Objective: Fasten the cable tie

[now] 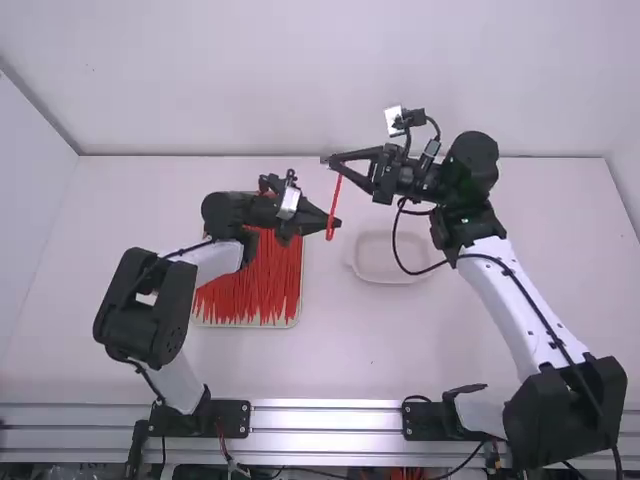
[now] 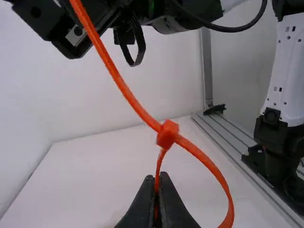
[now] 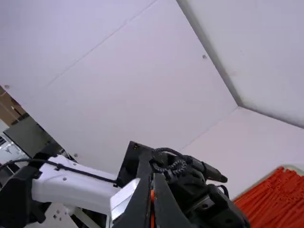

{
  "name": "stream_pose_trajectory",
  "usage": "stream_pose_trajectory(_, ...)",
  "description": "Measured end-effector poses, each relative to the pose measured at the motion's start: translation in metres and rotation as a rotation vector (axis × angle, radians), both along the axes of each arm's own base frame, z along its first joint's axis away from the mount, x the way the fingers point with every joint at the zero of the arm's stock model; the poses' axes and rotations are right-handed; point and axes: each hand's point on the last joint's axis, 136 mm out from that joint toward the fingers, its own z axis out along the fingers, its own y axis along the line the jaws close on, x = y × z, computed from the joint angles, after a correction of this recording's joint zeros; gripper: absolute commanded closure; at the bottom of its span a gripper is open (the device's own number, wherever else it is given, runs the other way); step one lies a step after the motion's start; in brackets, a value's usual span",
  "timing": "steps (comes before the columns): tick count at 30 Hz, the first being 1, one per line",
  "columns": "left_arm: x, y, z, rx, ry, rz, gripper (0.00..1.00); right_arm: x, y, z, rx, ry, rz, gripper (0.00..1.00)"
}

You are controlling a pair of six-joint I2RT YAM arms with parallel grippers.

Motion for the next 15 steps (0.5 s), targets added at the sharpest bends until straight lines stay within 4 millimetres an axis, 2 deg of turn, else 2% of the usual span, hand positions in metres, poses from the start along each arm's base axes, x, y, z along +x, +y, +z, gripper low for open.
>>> stream_pose_trajectory(15,0.004,0.000,0.005,-0.041,0.016,0.056,0.98,0.010,-0.017,0.004,0.040,0.071,-0.031,1.00)
